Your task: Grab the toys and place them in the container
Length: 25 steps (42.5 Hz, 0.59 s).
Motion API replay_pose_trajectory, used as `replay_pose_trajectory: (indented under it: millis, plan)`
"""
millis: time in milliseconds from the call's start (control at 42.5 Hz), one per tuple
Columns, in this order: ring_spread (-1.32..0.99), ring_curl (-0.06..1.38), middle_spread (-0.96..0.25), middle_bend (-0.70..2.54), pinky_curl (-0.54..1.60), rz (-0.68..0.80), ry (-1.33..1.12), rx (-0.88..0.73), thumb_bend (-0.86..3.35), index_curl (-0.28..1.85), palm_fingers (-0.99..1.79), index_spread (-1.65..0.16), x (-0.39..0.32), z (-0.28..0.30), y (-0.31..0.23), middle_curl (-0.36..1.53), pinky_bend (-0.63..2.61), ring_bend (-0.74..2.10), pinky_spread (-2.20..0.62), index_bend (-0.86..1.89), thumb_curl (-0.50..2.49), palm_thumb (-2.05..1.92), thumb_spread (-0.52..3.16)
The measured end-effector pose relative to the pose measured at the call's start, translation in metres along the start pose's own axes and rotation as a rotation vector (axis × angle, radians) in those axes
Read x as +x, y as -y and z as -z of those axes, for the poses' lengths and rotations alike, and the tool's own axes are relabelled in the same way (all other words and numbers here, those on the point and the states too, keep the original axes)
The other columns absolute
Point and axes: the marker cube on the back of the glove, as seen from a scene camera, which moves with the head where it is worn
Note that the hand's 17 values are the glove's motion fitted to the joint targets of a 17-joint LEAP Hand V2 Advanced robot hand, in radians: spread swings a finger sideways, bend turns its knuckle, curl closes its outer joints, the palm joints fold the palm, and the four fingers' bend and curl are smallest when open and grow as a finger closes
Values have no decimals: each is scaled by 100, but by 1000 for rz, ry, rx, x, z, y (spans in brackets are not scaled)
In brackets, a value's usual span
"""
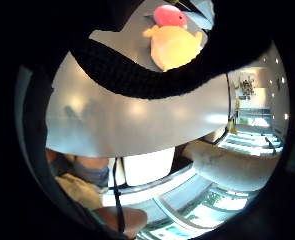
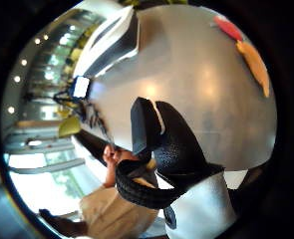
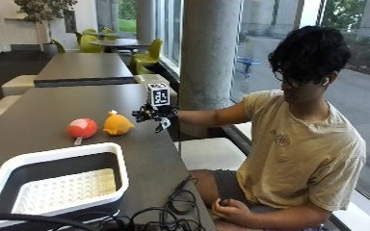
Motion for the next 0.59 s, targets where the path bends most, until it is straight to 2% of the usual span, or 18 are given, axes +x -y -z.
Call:
replay_pose_trajectory:
  millis: [235,306,400,494,588]
  plan:
    - [1,5,-1,8,24,-57,22,0,-2,10,-19,-22,6,-3,-5,3,78,18,2,15,5,-3,98]
    - [1,7,-1,9,26,-51,13,1,-2,12,-21,-23,6,-2,-3,4,80,19,3,15,6,-3,107]
    - [1,9,-1,9,28,-130,115,7,-2,14,-21,-24,-4,-4,-3,6,81,19,3,15,8,-3,116]
    - [1,10,-1,9,29,-51,2,20,-2,16,-22,-25,10,-1,1,7,81,19,3,14,9,-3,122]
    - [1,12,-1,9,30,-43,-8,60,-3,18,-22,-25,24,2,13,8,83,19,3,14,11,-4,126]
